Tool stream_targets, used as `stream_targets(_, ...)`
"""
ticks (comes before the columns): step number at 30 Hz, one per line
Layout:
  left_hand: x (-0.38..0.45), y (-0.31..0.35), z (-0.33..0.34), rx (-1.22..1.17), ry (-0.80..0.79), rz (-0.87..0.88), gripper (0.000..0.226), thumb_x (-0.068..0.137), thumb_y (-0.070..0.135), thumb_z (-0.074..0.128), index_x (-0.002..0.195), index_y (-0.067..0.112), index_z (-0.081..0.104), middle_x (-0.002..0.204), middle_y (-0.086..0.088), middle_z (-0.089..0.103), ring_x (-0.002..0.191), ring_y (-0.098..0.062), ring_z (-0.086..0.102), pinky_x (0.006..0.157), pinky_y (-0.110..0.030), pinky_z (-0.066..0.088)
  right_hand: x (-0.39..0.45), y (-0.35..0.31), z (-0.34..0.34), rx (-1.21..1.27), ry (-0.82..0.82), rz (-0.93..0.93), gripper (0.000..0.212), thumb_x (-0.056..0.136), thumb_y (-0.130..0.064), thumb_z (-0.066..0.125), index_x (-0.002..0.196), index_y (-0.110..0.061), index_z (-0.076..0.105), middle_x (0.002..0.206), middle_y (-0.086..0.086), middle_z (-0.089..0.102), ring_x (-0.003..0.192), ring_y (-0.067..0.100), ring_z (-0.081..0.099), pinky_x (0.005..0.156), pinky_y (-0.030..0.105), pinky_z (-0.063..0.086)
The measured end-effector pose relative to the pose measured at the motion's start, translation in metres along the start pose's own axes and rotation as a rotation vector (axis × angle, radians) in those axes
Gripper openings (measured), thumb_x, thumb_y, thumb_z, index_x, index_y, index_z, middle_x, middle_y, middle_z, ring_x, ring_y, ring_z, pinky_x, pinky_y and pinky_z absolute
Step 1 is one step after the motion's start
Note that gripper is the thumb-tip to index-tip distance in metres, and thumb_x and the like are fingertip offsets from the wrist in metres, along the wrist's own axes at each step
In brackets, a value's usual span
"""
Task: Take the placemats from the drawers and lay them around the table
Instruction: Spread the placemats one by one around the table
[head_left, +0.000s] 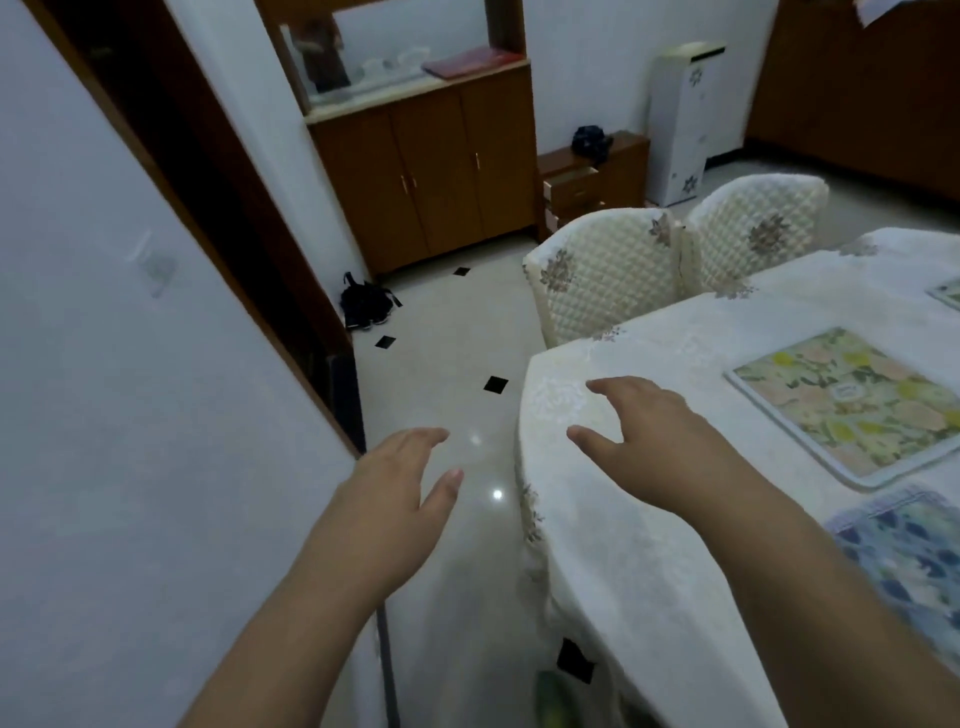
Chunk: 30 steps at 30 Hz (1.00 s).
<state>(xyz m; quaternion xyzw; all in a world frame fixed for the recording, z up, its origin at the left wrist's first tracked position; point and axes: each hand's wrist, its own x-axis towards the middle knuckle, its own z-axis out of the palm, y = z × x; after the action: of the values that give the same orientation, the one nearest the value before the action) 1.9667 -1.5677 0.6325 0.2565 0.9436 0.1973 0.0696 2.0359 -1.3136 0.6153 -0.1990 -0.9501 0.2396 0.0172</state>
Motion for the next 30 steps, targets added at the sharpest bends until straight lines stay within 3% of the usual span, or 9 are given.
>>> stream_targets(15,0.341,-0.116,-0.062,-0.089,-0.048,0.152,0.049,0.101,0.05,0.045,0.148,0.037,0.041,0.15,0.018,0.041,0.133,0.0,0.035,0.108,-0.022,0.029,0.314,-0.102,0.01,-0.023,0.021,0.094,0.066,0.092,-0.063,0.051,0.149,-0.031,0.038,0.153,-0.009,0.041,0.135,0.016,0.044,0.108,0.04,0.041)
stream_targets(19,0.437,-0.144,-0.076,-0.063,-0.107,0.253,0.05,0.102,0.05,0.043,0.15,0.036,0.038,0.155,0.016,0.038,0.141,-0.007,0.034,0.117,-0.031,0.031,0.382,-0.126,0.019,-0.055,0.074,0.193,0.067,0.093,-0.061,0.051,0.15,-0.029,0.038,0.154,-0.007,0.041,0.137,0.019,0.043,0.109,0.04,0.04)
stream_targets(25,0.565,-0.149,-0.105,-0.018,-0.186,0.421,0.049,0.102,0.048,0.045,0.149,0.035,0.04,0.153,0.016,0.04,0.14,-0.009,0.036,0.117,-0.038,0.035,0.462,-0.148,0.013,-0.028,0.19,0.371,0.065,0.093,-0.06,0.052,0.148,-0.03,0.04,0.152,-0.007,0.044,0.135,0.018,0.047,0.105,0.041,0.045)
stream_targets(30,0.669,-0.128,-0.099,0.047,-0.261,0.583,0.05,0.103,0.05,0.043,0.151,0.035,0.038,0.154,0.015,0.04,0.142,-0.009,0.034,0.117,-0.038,0.034,0.525,-0.125,0.008,0.006,0.261,0.526,0.067,0.09,-0.063,0.054,0.148,-0.033,0.038,0.151,-0.009,0.044,0.135,0.018,0.046,0.105,0.041,0.045)
